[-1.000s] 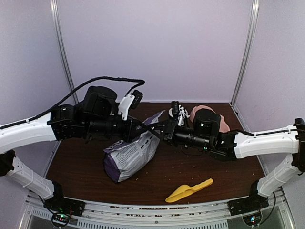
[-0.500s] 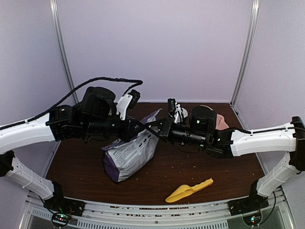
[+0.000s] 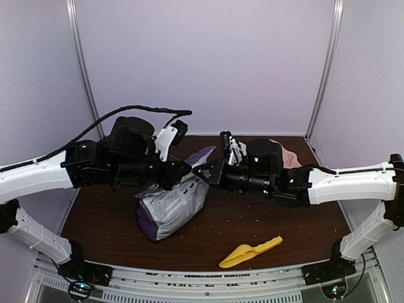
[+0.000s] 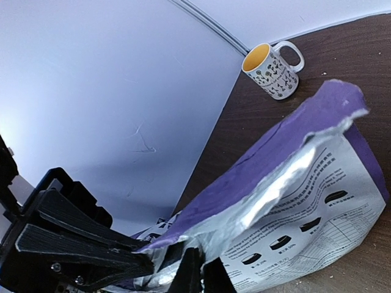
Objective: Serve the pet food
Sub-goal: Open the seal of the pet food bag.
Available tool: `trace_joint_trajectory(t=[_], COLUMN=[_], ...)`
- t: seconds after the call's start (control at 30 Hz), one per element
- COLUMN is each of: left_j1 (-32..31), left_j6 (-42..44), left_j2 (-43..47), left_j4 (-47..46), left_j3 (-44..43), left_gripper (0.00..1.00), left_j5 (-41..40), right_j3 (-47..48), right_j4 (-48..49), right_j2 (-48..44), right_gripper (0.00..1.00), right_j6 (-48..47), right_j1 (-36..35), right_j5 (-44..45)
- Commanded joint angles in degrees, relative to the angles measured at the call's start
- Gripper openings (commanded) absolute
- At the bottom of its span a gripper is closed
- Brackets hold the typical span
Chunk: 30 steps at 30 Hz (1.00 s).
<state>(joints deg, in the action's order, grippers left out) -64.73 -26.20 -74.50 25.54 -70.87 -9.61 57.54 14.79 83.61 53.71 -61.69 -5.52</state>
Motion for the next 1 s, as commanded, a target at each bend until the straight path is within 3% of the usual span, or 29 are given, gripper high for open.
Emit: trace_joint_trajectory(t=[0.0, 0.43, 0.63, 0.97], left_j1=[-0.75, -0.47, 1.58, 7.11], left_j6=[1.30, 2.85, 3.95, 6.92], left_j2=[2.33, 2.55, 2.14, 3.57], left_j4=[-4.35, -0.53, 6.40, 10.96], left_j3=[-2.17, -4.03, -7.45, -9.18], left_gripper=[0.00, 0.00, 0.00, 0.00], left_j5=[0.69, -2.43, -6.94, -6.57], right_j3=[-0.74, -1.30, -3.01, -7.79], right_j4=[-12.15, -11.84, -13.70, -20.85], right_j2=[3.87, 2.01, -2.86, -12.09], right_gripper=[0.00, 0.00, 0.00, 0.00], right_j6=[-2.38, -2.56, -2.48, -2.24], right_j1=[1.09, 1.09, 1.13, 1.07], right_j5=[6.99, 6.18, 5.73, 5.69])
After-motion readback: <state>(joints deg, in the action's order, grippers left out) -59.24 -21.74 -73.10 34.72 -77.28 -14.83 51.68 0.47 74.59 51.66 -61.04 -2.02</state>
